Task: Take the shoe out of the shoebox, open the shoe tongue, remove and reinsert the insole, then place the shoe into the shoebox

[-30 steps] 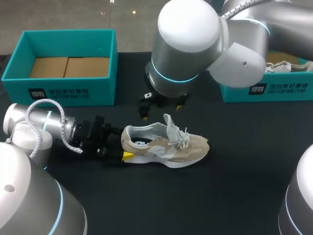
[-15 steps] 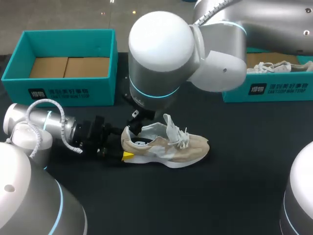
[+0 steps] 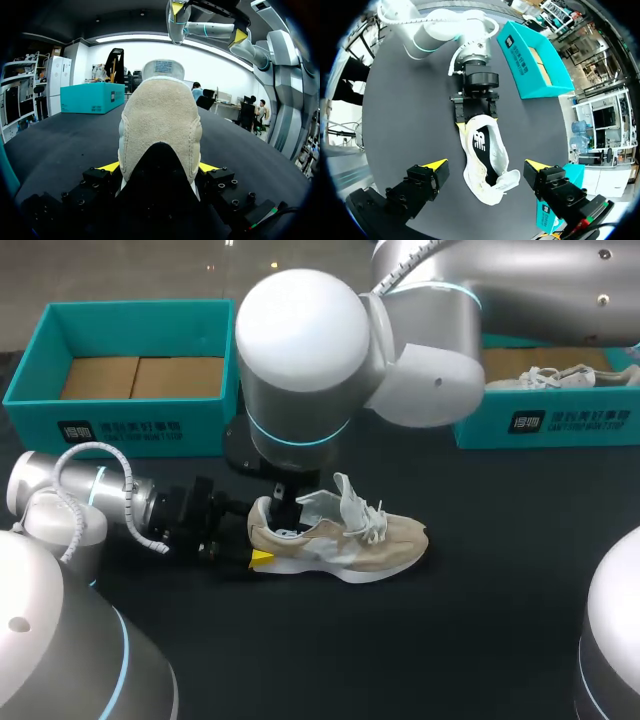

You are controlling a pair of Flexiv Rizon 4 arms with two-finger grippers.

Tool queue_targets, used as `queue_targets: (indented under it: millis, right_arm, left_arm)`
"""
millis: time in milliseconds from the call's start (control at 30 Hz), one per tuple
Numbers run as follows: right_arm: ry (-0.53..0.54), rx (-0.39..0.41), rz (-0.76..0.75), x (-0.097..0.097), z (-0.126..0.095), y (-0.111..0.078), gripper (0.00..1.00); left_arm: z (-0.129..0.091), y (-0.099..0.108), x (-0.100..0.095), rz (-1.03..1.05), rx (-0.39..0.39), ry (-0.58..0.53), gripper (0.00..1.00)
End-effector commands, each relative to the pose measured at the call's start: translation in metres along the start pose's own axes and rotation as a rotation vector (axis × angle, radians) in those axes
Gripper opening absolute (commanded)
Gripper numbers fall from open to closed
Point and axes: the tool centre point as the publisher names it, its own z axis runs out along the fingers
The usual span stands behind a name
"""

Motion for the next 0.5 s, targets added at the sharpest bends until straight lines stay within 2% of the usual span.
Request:
queue_targets:
  millis: [33,67,100,167,200,333,500]
  right_arm:
    - [0.007,0.015,-0.03,0.0,0.008,0.006,1.0]
    - [0.008,0.03,-0.036,0.001,0.01,0.005,1.0]
    - [0.001,0.042,-0.034,0.001,0.011,0.005,0.59]
    - [0.003,0.054,-0.028,0.003,0.016,0.004,0.15]
    - [0.004,0.056,-0.027,0.004,0.019,0.004,0.0]
    - [-0.018,0.086,-0.002,0.005,0.03,0.005,0.0]
    - [-0.018,0.086,-0.002,0.005,0.03,0.005,0.0]
  left_arm:
    - [0.0,0.0,0.0,0.0,-0.001,0.0,0.0]
    - [0.0,0.0,0.0,0.0,-0.001,0.0,0.0]
    - [0.0,0.0,0.0,0.0,-0.001,0.0,0.0]
    - [0.0,0.0,0.0,0.0,-0.001,0.0,0.0]
    - [0.0,0.0,0.0,0.0,-0.001,0.0,0.0]
    - [0.0,0.0,0.0,0.0,-0.001,0.0,0.0]
    - [0.0,0.0,0.0,0.0,-0.001,0.0,0.0]
